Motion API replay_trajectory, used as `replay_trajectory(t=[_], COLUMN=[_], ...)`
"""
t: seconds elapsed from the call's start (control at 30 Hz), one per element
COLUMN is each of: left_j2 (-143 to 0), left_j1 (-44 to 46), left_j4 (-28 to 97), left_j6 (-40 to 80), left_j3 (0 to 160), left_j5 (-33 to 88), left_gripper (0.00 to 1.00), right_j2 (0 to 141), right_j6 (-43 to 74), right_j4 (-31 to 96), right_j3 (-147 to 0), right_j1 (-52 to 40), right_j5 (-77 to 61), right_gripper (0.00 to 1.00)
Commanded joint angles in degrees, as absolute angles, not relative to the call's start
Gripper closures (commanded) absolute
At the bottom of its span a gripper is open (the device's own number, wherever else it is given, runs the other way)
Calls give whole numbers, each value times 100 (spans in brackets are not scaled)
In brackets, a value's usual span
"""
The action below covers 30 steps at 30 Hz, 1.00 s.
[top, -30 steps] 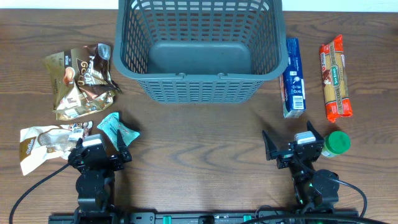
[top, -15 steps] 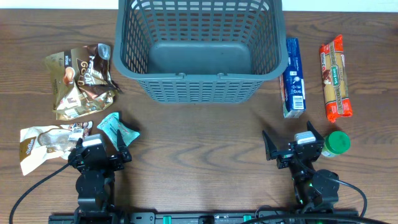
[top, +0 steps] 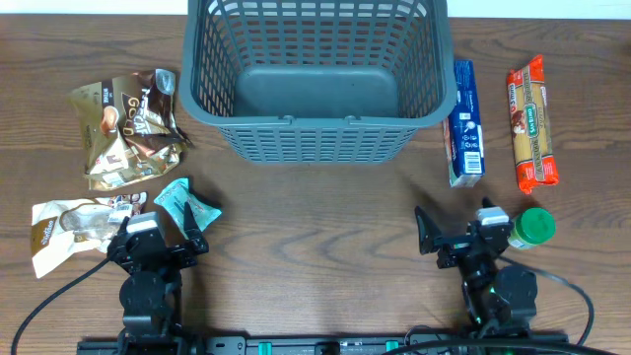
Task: Pack container
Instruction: 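Reach the right gripper to the blue box and grasp it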
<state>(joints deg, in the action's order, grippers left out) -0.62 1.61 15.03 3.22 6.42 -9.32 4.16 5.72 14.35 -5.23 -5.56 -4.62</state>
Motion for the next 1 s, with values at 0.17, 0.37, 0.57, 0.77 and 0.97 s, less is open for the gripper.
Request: replay_trajectory(t=[0.17,0.37,0.57,0.77,0.97], left_j2=[-1199,-2821,-4042,-4233,-4217], left_j1=[134,134,134,134,134], left_j4=[2462,3179,4069,4154,4244], left_j6=[613,1052,1090,1087,1085], left_j3=[2296,3868,4952,5103,5103], left_j5=[-810,-779,-467,-467,-467], left_gripper=[2,2,2,1,1], right_j2=[2298,4292,6364,7446,8484], right_j6=[913,913,810,370,338], right_j4=[3317,5170,7773,8206,8167], right_j3=[-3144,-5559,-8195,-9627,-10359], right_j1=[-152,163,449,460,921], right_j5=[-541,-613,-602,-574,-386], right_gripper=[1,1,1,1,1])
